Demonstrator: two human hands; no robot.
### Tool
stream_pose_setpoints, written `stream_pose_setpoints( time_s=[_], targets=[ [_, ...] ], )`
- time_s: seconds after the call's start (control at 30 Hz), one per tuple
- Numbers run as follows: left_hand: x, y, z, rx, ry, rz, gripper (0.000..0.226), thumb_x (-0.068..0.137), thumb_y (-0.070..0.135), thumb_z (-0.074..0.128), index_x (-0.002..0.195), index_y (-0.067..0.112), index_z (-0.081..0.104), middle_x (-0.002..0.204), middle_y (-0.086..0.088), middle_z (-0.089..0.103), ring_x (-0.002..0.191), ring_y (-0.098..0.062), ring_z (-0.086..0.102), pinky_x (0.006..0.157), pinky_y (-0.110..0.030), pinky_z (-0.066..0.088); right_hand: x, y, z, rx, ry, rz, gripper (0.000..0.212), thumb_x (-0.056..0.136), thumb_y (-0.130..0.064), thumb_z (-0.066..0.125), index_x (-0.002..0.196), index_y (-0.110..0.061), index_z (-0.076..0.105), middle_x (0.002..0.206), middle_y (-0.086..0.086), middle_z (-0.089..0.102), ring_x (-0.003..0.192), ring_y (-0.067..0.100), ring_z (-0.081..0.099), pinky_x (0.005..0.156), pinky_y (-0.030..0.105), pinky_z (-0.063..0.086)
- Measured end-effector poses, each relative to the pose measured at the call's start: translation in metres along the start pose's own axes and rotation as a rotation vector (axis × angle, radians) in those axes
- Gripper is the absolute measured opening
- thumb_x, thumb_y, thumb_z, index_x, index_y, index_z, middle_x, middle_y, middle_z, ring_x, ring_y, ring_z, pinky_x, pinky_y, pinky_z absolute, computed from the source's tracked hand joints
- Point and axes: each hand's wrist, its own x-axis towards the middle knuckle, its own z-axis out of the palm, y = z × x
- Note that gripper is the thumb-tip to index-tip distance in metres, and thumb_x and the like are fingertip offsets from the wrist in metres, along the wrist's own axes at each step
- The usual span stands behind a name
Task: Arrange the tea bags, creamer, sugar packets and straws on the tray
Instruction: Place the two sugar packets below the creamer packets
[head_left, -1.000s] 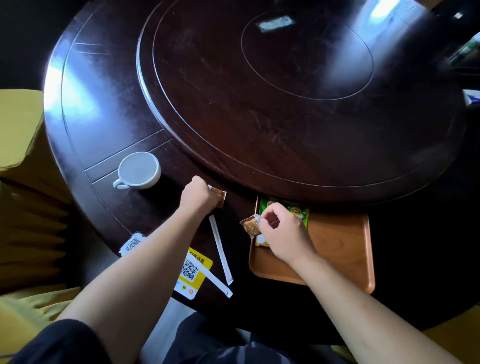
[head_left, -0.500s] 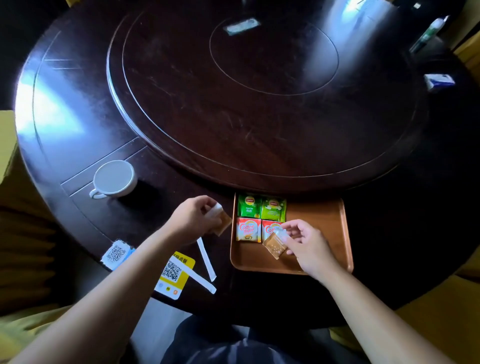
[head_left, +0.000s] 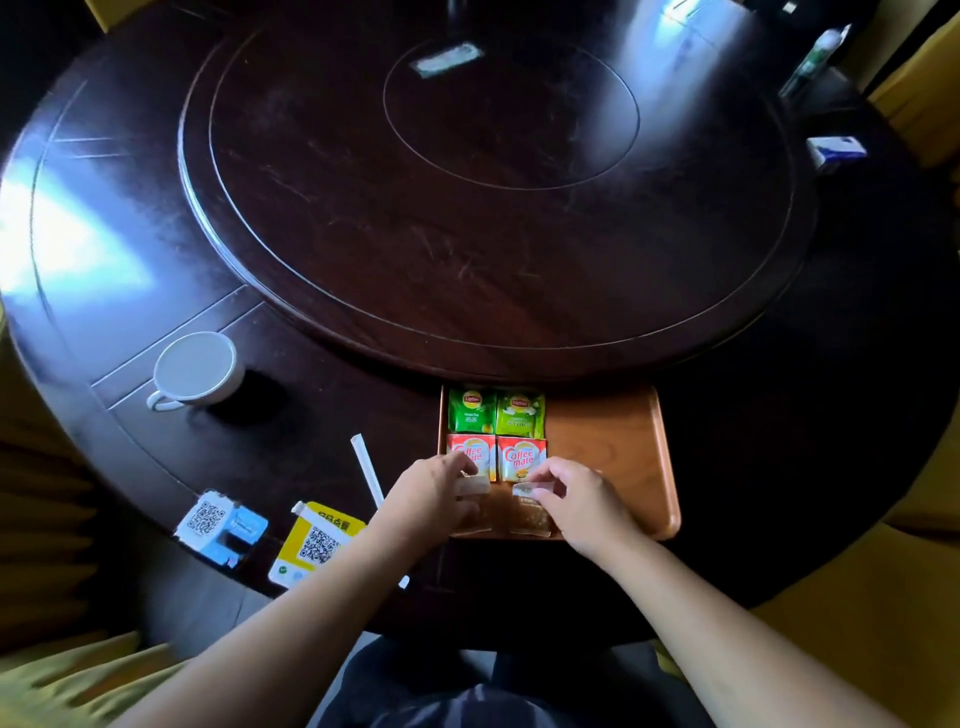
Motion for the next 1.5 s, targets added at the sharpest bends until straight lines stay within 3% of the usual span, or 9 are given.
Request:
stream_pose_setpoints(
  time_s=[0.1, 0.2, 0.3, 0.43, 0.6, 0.73, 0.97, 1.13, 1.5],
  targets=[
    [-0.006, -0.005, 0.012, 0.069, 0.091, 0.109, 0.048, 0.075, 0.026, 0.081, 0.117, 0.016, 0.064, 0.116, -0.003, 0.057, 0.103, -0.022, 0.058, 0.084, -0.032, 0.049, -0.003, 0.003, 0.005, -0.072, -0.012, -0.135, 0.021, 0.085, -0.015, 0.074, 0.105, -0.019, 0.07, 0.108, -0.006, 0.063, 0.102, 0.014, 0.059, 0.085, 0.029, 0.052],
    [-0.014, -0.01, 0.024, 0.149, 0.205, 0.249, 0.035, 0.075, 0.024, 0.081, 0.107, 0.014, 0.068, 0.107, -0.005, 0.058, 0.094, -0.024, 0.056, 0.08, -0.036, 0.054, -0.009, 0.008, 0.01, -0.129, 0.059, -0.248, 0.031, 0.082, -0.01, 0.077, 0.111, -0.019, 0.069, 0.113, -0.004, 0.06, 0.11, 0.014, 0.053, 0.095, 0.029, 0.048],
    [-0.019, -0.013, 0.03, 0.251, 0.283, 0.413, 0.02, 0.077, 0.021, 0.079, 0.096, 0.015, 0.073, 0.095, 0.0, 0.066, 0.086, -0.017, 0.053, 0.078, -0.026, 0.048, -0.015, 0.01, 0.012, -0.159, 0.082, -0.261, 0.036, 0.082, -0.009, 0.077, 0.115, -0.02, 0.068, 0.112, -0.005, 0.059, 0.109, 0.013, 0.052, 0.093, 0.029, 0.049],
    [-0.02, -0.019, 0.038, 0.267, 0.216, 0.458, 0.026, 0.093, 0.028, 0.051, 0.107, 0.016, 0.07, 0.107, 0.002, 0.068, 0.09, -0.02, 0.059, 0.082, -0.032, 0.054, -0.018, 0.013, 0.017, -0.232, 0.042, -0.274, 0.039, 0.085, -0.011, 0.074, 0.122, -0.021, 0.067, 0.114, -0.007, 0.062, 0.104, 0.017, 0.053, 0.088, 0.038, 0.054],
    [-0.023, -0.015, 0.037, 0.27, 0.268, 0.519, 0.023, 0.074, 0.022, 0.084, 0.095, 0.022, 0.076, 0.096, 0.007, 0.07, 0.083, -0.013, 0.056, 0.073, -0.021, 0.052, -0.021, 0.009, 0.022, -0.343, 0.034, -0.282, 0.042, 0.089, -0.021, 0.07, 0.13, -0.024, 0.061, 0.115, -0.007, 0.058, 0.106, 0.02, 0.051, 0.079, 0.039, 0.056],
    [-0.024, -0.014, 0.036, 0.329, 0.331, 0.568, 0.028, 0.067, 0.024, 0.088, 0.093, 0.021, 0.077, 0.092, 0.008, 0.071, 0.086, -0.007, 0.039, 0.073, -0.018, 0.049, -0.022, 0.005, 0.024, -0.388, 0.03, -0.284, 0.04, 0.089, -0.024, 0.068, 0.128, -0.026, 0.06, 0.114, -0.007, 0.056, 0.105, 0.02, 0.05, 0.078, 0.039, 0.056],
    [-0.028, -0.012, 0.033, 0.279, 0.366, 0.553, 0.025, 0.073, 0.021, 0.085, 0.095, 0.017, 0.075, 0.094, 0.005, 0.073, 0.093, -0.007, 0.047, 0.075, -0.025, 0.055, -0.023, 0.001, 0.024, -0.383, 0.017, -0.261, 0.04, 0.091, -0.026, 0.066, 0.131, -0.025, 0.059, 0.115, -0.007, 0.055, 0.106, 0.018, 0.049, 0.084, 0.037, 0.053],
    [-0.039, -0.025, 0.021, 0.077, 0.319, 0.346, 0.02, 0.086, 0.027, 0.072, 0.104, 0.019, 0.07, 0.103, 0.005, 0.066, 0.095, -0.012, 0.055, 0.079, -0.028, 0.052, -0.025, -0.006, 0.022, -0.274, 0.03, -0.209, 0.038, 0.091, -0.027, 0.067, 0.128, -0.024, 0.059, 0.112, -0.006, 0.053, 0.109, 0.016, 0.051, 0.089, 0.036, 0.052],
    [-0.087, -0.094, -0.022, -0.108, 0.402, -0.508, 0.022, 0.083, 0.051, 0.063, 0.079, 0.029, 0.064, 0.074, 0.011, 0.065, 0.076, -0.014, 0.063, 0.064, -0.03, 0.049, -0.008, -0.078, 0.05, -0.222, -0.023, -0.287, 0.02, 0.09, -0.028, 0.064, 0.108, -0.02, 0.067, 0.098, -0.001, 0.065, 0.095, 0.022, 0.06, 0.083, 0.039, 0.052]
  ],
)
